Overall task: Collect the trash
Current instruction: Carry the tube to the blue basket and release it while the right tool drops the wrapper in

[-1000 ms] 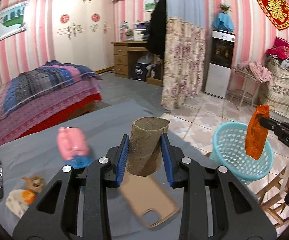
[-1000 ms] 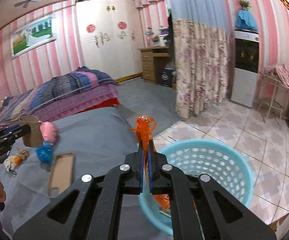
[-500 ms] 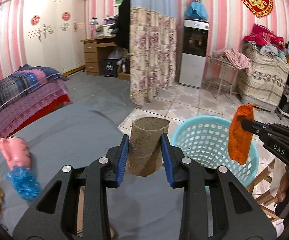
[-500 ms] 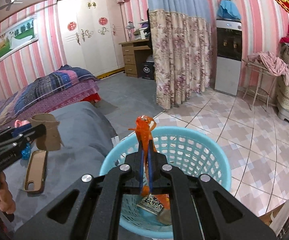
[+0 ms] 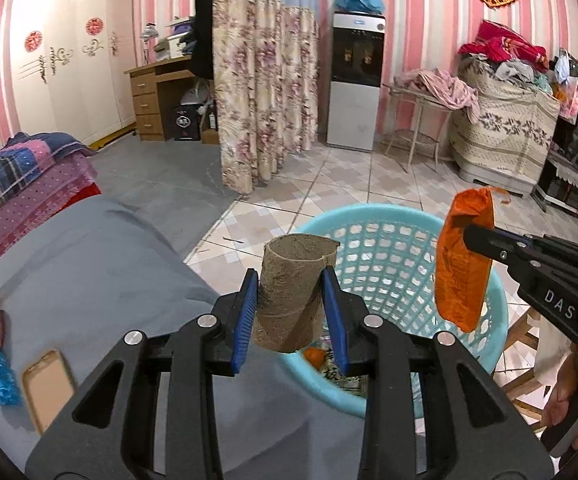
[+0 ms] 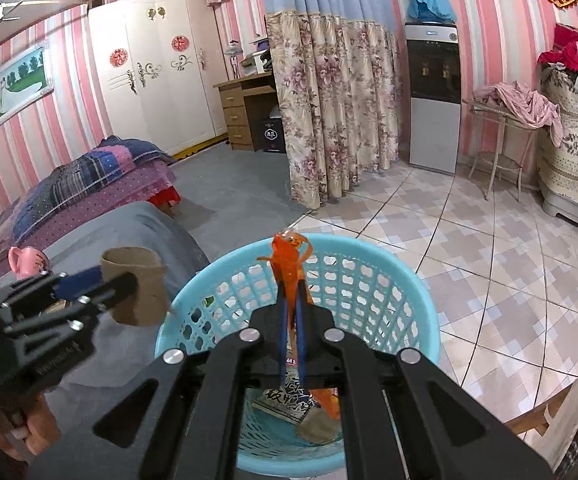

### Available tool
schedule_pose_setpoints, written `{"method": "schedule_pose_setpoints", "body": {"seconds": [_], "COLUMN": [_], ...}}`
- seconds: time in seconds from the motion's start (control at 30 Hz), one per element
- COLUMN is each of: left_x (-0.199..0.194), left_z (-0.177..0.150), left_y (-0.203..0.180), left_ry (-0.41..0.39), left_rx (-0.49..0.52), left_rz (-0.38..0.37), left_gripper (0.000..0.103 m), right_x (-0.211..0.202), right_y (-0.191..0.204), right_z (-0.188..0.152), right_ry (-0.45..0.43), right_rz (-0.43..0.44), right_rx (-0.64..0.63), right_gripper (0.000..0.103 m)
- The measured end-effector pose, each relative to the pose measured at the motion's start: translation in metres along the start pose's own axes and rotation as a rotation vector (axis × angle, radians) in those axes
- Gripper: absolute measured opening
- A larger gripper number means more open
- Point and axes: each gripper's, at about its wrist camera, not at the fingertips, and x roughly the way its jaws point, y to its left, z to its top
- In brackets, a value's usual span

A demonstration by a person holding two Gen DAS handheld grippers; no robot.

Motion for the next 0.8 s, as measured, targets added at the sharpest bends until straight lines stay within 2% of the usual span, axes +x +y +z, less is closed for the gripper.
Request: {"method": "schedule_pose_setpoints", "body": {"seconds": [0.27, 0.4, 0.47, 0.53, 0.67, 0.8], "left_x": [0.022, 0.032, 0.035, 0.033, 0.025, 0.013], "left_z": [0.004, 0.008, 0.011, 0.013, 0.017, 0.016], "left_y": [-0.024, -0.031, -0.031, -0.029, -0.015, 0.003], "left_ry": [0.009, 0.011, 0.011, -0.001, -0.02, -0.026], "left_rx": [0.038, 0.054, 0.056, 0.054, 0.019, -0.015], "left_rz": [-0.016, 0.0, 0.012, 0.031, 0.054, 0.093], "left_gripper": [0.032, 0.037, 0.046, 0.062, 0.073, 0.09], "right_x": [0.001, -0.001, 0.0, 0.0, 0.0, 0.003], "right_y": [-0.013, -0.017, -0.019, -0.019, -0.02, -0.018], "right_z": [-0.003, -0.003, -0.003, -0.003, -0.004, -0.004], "right_ry": [0.002, -0.005, -0.005, -0.004, -0.005, -0.004], "right_rz": [-0.03, -0.036, -0.036, -0.038, -0.036, -0.028], "right_rx": [0.047, 0.057, 0.059, 0.056, 0.054, 0.048], "right_gripper": [0.004, 0.004, 0.004, 0.004, 0.004, 0.004]}}
